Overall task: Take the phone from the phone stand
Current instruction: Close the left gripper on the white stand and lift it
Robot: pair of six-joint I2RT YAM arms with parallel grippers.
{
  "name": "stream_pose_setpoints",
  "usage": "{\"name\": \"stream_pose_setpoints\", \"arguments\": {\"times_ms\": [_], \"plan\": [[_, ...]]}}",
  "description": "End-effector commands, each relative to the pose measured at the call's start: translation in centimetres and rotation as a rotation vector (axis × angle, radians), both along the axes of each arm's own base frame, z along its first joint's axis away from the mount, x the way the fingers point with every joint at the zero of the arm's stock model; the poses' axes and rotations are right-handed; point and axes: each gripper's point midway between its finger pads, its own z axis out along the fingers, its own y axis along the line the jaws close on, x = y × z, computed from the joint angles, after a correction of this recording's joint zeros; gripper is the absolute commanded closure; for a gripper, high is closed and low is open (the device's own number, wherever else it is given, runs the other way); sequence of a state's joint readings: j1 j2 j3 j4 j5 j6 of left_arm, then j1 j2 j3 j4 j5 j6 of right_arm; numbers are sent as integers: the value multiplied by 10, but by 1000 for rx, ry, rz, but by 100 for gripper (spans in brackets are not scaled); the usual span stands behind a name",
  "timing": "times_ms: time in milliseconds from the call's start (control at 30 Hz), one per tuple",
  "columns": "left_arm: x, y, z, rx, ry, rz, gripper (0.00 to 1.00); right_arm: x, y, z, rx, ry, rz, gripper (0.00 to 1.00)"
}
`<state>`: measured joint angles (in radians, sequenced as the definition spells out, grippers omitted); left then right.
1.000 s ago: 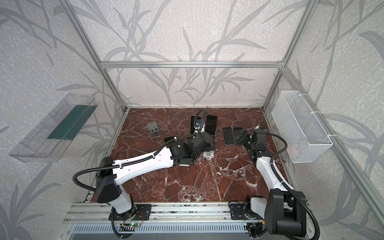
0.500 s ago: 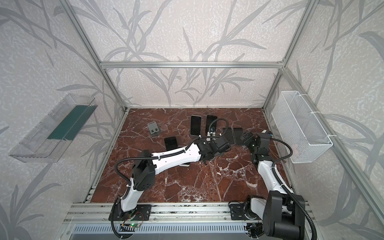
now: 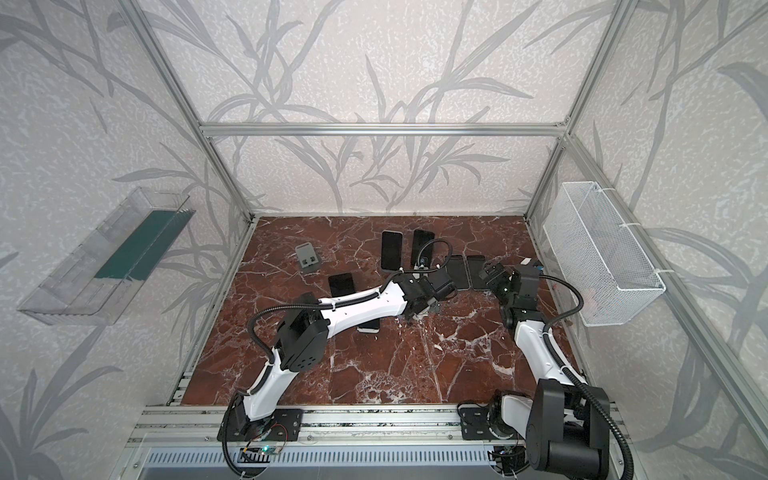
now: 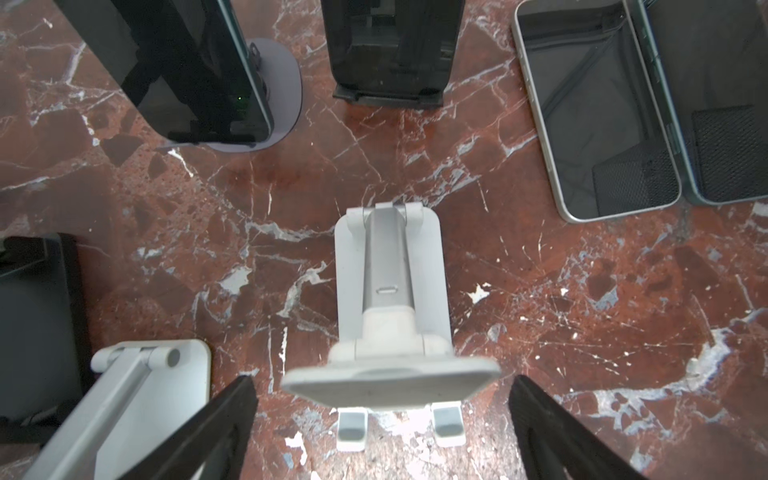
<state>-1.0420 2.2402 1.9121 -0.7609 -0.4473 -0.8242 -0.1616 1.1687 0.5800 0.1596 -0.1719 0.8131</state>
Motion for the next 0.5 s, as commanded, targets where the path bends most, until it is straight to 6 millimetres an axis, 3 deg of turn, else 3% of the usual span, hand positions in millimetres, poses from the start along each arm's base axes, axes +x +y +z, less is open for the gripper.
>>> {"name": "stream_pose_setpoints", "arguments": {"times_ms": [0, 200, 367, 467], "plan": [[4, -2, -18, 11, 16, -39, 8, 3, 2, 1, 8, -29, 13, 0], [10, -8, -30, 16, 12, -81, 18, 4, 3, -7, 17, -18, 23, 1], [18, 1, -32, 60, -36, -49, 28, 6, 6, -8, 27, -24, 37, 2], [19, 1, -37, 80, -36, -64, 29, 7, 7, -6, 27, -32, 41, 2]]}}
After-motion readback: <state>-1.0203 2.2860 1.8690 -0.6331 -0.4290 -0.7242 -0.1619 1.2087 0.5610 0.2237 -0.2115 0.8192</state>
